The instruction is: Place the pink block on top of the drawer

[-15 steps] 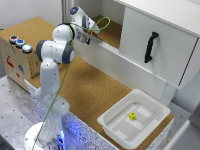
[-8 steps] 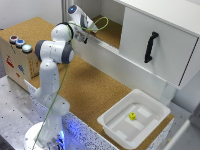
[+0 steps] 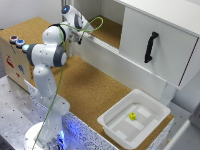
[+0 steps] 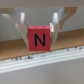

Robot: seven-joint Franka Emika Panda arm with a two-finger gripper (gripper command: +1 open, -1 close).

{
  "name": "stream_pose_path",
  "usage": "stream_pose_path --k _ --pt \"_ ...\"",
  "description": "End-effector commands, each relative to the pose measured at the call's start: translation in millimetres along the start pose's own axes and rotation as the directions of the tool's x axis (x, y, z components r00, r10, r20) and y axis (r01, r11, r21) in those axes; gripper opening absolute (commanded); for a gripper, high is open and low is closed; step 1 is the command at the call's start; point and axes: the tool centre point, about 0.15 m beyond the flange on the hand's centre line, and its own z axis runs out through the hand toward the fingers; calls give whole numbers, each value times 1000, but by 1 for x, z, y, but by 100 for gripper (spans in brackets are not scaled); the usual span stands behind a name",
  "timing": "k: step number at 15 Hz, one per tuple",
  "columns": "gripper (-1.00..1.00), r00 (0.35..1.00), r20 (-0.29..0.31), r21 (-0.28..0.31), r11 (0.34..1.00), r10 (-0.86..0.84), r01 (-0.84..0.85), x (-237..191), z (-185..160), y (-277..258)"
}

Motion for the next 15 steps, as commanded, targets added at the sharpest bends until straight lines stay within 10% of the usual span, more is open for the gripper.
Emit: stream_pose_path --k 1,9,15 --pt "-100 992 44 218 970 -121 108 -58 -50 -6" --pt "-100 841 209 515 787 -500 340 -118 -94 -81" --pt "-100 667 145 672 568 -731 476 -154 -100 -136"
